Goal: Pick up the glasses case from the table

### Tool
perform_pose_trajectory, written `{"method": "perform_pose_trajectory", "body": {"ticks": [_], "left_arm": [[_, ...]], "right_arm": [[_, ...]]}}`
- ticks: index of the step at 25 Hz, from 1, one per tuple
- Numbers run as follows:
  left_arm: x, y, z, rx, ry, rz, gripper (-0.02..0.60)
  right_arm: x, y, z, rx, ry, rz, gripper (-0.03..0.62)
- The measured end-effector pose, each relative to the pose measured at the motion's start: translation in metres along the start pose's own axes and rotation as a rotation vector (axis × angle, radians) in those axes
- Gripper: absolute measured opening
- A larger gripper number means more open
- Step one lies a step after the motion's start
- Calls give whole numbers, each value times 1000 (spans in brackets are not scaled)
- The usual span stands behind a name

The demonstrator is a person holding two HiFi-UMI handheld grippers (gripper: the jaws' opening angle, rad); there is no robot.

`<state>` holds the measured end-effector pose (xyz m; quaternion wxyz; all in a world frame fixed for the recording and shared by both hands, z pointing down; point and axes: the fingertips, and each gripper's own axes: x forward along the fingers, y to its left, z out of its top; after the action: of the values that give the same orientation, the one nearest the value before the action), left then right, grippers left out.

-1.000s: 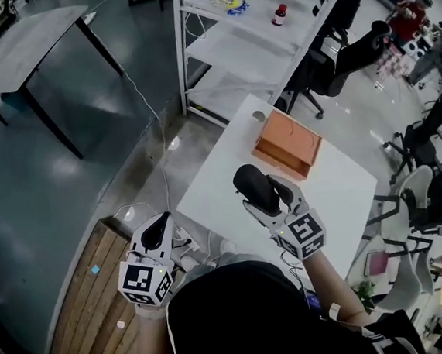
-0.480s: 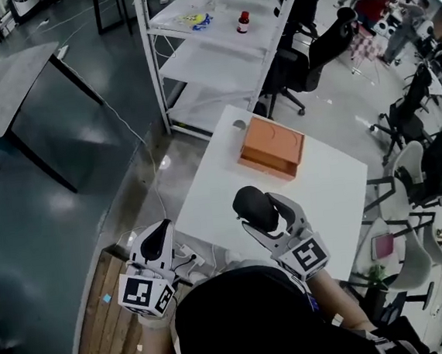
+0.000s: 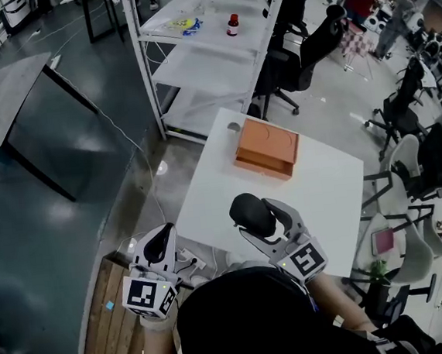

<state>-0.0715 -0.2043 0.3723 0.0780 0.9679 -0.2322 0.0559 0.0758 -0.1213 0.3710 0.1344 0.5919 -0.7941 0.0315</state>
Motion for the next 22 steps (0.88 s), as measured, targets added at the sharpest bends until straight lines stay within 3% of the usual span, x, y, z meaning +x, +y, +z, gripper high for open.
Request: {"method": "perform_pose_trajectory", "body": {"ticks": [22], "left_arm": [[-10, 1, -6, 1, 8, 49, 20]], "right_arm": [[0, 3, -4, -9, 18, 3, 347]]}}
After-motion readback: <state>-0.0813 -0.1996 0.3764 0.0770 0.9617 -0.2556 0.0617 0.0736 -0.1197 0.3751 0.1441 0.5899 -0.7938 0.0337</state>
